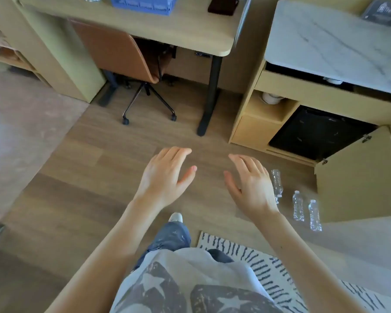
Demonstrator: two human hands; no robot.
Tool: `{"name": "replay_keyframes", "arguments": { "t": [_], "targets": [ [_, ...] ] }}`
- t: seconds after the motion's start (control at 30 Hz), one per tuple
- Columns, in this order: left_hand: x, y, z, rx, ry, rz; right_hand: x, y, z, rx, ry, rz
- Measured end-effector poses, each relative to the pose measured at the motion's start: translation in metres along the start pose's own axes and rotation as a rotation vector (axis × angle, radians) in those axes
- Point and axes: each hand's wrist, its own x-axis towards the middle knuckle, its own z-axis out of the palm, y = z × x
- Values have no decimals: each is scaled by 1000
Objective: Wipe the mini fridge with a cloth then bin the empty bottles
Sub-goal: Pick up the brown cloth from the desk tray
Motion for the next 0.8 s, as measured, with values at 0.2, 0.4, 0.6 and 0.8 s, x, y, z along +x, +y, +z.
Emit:
{"name": "replay_keyframes", "arguments": {
  "t": [0.2, 0.4, 0.6, 0.8],
  "targets": [
    [66, -53, 1, -15, -4, -60, 83, -2, 34, 9, 14, 13],
    [142, -135, -2, -11, -29, -45, 182, -17, 80, -12, 19, 59],
    [240, -196, -45, -3, 24, 39, 292, -44, 86, -2, 75, 96],
    [335, -232, -57, -31, 65, 100, 383, -42, 90, -13, 118, 118]
  ]
}}
